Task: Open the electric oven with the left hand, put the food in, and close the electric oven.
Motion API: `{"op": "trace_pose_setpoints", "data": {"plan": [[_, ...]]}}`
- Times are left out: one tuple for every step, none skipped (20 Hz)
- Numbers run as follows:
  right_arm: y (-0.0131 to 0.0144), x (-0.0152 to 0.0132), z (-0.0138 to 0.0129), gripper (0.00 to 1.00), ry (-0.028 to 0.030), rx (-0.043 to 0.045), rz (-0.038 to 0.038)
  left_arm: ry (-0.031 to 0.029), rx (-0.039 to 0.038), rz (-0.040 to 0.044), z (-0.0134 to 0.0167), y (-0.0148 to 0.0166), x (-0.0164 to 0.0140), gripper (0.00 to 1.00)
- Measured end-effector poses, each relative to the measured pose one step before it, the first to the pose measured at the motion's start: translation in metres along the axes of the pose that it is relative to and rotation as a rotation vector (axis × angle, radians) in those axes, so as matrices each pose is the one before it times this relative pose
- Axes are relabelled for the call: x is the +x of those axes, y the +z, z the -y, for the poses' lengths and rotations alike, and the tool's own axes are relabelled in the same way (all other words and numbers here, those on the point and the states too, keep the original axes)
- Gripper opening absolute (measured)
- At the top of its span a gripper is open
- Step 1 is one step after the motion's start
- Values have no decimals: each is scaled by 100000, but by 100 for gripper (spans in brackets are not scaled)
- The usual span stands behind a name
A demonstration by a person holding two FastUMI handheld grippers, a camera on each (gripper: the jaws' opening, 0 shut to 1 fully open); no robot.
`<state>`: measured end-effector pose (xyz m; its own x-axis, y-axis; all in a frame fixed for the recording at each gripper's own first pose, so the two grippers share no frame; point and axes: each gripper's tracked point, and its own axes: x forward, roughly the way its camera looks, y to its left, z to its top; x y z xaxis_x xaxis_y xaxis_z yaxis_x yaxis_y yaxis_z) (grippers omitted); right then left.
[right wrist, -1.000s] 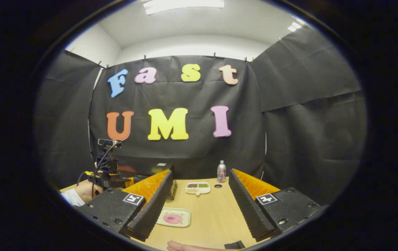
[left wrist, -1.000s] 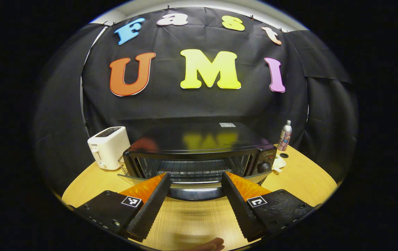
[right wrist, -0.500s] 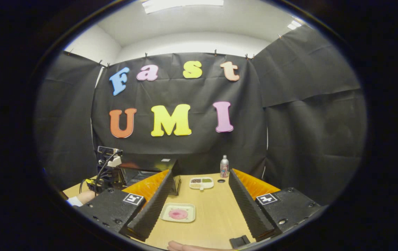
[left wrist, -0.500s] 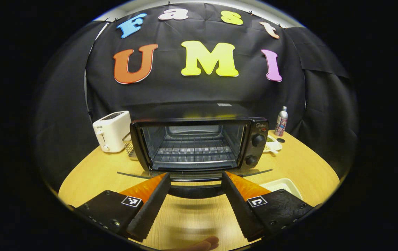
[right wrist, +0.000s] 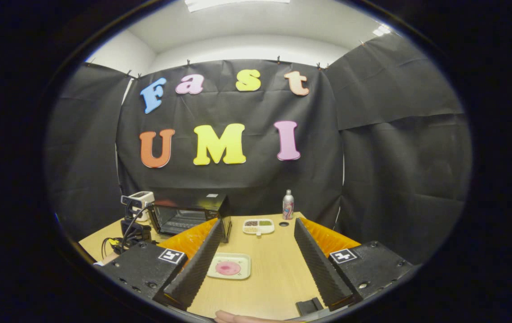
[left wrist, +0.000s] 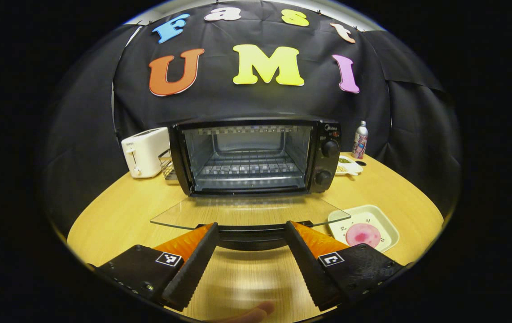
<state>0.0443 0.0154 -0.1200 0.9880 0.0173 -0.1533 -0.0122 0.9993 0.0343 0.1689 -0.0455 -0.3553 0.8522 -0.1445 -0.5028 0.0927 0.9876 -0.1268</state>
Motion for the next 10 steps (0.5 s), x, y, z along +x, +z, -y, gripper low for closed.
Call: {"op": "trace_pose_setpoints", "data": {"plan": [[-299,186,-158,100,201,8,-663,-70,360,-1143,-50,-558,14,95],[-254,208,-115,100,126,-103,-907,57,-134,225,-20,-352,30,95],[-329,170,-70,100,104,-202,-956,25,-774,-329,-12,-431,138,95],[-219,208,-157,100,367,109,-435,-87,-1169,-2033,-51,-775,192,95],[-223,171,-128,100,598,187,-267,-50,-1443,-1011,-1,-663,184,94],[-516,235,-147,100,251,-181,-983,-72,-2078,-2267,-45,-801,262,95],[-504,340,-48,100,109,-393,-1434,-22,-1463,-1634,7,-654,141,94],[-565,341,-26,100,9,-529,-1724,49,-226,394,87,-106,10,95],[-406,340,-125,100,279,-538,-1259,5,776,1863,-2,364,-91,95],[-251,560,-84,100,67,-616,-1454,-117,249,528,42,94,-89,94]]}}
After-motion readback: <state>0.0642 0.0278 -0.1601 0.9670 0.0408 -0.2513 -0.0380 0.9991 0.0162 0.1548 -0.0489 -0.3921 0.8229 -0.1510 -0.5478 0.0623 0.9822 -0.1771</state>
